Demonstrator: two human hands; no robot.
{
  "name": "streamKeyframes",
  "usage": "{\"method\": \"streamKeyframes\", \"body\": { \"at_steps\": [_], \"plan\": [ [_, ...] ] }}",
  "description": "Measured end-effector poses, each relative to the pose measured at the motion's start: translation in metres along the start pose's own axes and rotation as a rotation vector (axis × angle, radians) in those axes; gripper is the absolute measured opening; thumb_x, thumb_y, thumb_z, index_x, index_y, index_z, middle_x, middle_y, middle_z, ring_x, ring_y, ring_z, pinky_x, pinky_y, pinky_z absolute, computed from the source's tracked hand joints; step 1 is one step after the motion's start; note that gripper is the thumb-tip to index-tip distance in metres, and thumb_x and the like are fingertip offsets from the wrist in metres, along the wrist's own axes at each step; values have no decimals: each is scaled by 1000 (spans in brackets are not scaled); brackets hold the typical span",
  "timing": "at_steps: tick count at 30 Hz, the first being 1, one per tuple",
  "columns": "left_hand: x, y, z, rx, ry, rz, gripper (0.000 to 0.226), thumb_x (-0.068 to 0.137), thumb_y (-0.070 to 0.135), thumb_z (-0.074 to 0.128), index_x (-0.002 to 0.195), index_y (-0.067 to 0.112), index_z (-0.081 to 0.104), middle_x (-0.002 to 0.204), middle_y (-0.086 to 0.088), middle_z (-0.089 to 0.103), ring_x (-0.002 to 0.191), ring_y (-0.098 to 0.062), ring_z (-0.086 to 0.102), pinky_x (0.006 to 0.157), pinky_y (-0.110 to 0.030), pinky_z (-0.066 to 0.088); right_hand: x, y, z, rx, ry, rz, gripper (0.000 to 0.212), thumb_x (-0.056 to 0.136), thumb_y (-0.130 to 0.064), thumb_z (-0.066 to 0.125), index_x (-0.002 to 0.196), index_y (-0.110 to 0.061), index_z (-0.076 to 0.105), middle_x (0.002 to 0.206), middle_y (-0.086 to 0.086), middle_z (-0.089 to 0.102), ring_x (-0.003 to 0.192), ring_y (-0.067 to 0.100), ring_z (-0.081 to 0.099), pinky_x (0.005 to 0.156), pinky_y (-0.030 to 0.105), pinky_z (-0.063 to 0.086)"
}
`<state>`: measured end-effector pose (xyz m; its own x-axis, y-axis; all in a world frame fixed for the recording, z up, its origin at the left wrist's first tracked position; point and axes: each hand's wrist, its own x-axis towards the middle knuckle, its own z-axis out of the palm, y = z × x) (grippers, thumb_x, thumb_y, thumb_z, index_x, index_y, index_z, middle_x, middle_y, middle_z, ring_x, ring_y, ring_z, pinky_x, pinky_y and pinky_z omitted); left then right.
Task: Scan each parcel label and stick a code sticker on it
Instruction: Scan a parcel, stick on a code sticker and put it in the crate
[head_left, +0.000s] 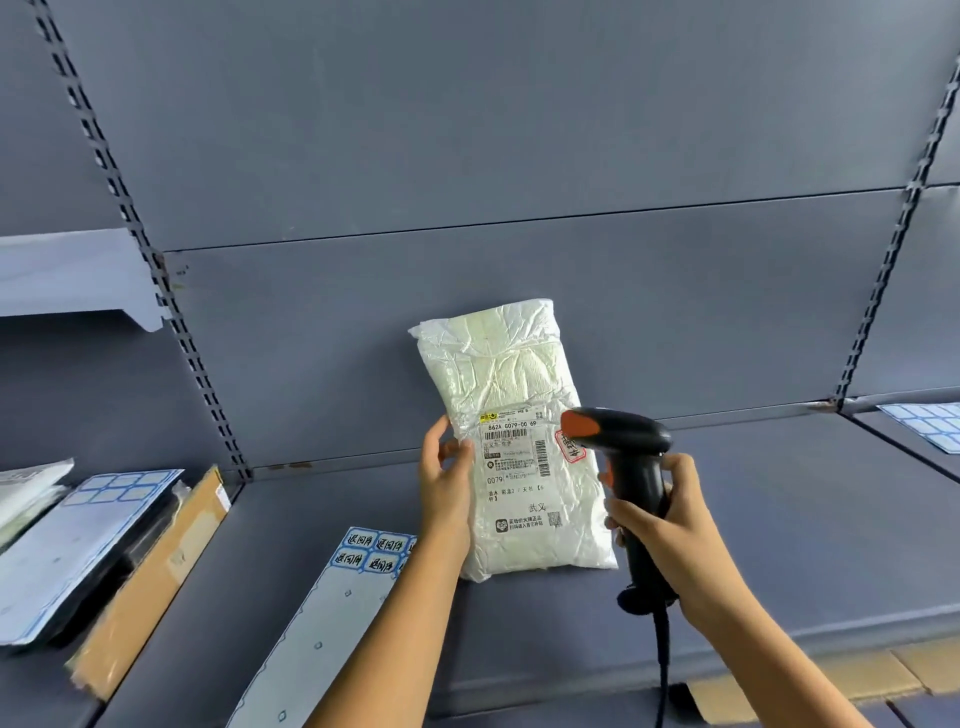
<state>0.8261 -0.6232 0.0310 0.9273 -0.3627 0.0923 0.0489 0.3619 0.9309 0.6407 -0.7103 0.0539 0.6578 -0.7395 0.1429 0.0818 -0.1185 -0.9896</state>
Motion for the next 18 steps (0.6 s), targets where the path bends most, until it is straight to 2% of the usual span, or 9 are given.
{"method": "streamKeyframes", "body": {
  "at_steps": [2, 5, 9, 12, 15, 18],
  "plan": [
    [0, 0, 1, -19, 0, 0, 30, 94, 6, 53, 111, 31, 57, 95, 0, 64, 88, -14, 64, 76, -26, 54, -8, -2, 15, -89, -55, -43, 33, 84, 1, 62, 98, -22, 41, 94, 6, 67, 63, 17, 61, 60, 34, 51],
    [-1, 0, 2, -33, -5, 2, 31, 95, 4, 51, 116, 26, 56, 92, 6, 66, 81, -4, 65, 62, -14, 51, -11, 0, 31, -189, -69, -101, 34, 83, -2, 61, 95, -26, 39, 94, 5, 66, 71, 32, 59, 62, 46, 50],
    [1, 0, 1, -38, -8, -2, 32, 94, 3, 51, 112, 30, 58, 96, 0, 69, 87, -10, 66, 67, -18, 51, -10, -3, 41, -251, -66, -133, 33, 85, -6, 60, 95, -25, 35, 94, 6, 63, 71, 32, 58, 61, 45, 50],
    [1, 0, 1, -37, -14, 0, 34, 94, 2, 51, 110, 31, 59, 94, -1, 69, 86, -9, 67, 66, -17, 51, -10, -5, 44, -265, -59, -143, 32, 86, -5, 58, 92, -24, 33, 91, 9, 61, 63, 32, 54, 55, 43, 47],
    [1, 0, 0, -36, -14, -2, 34, 94, 3, 51, 112, 31, 58, 91, 2, 69, 84, -8, 67, 65, -17, 51, -11, -5, 46, -257, -60, -134, 31, 87, -2, 55, 92, -21, 32, 88, 15, 58, 59, 22, 49, 51, 35, 41],
    [1, 0, 0, -22, -9, -6, 33, 95, 5, 52, 107, 36, 59, 96, -1, 69, 90, -11, 66, 68, -20, 51, -12, -5, 45, -253, -63, -117, 30, 88, -3, 54, 92, -20, 31, 86, 20, 57, 57, 20, 47, 50, 33, 39]
  ]
}}
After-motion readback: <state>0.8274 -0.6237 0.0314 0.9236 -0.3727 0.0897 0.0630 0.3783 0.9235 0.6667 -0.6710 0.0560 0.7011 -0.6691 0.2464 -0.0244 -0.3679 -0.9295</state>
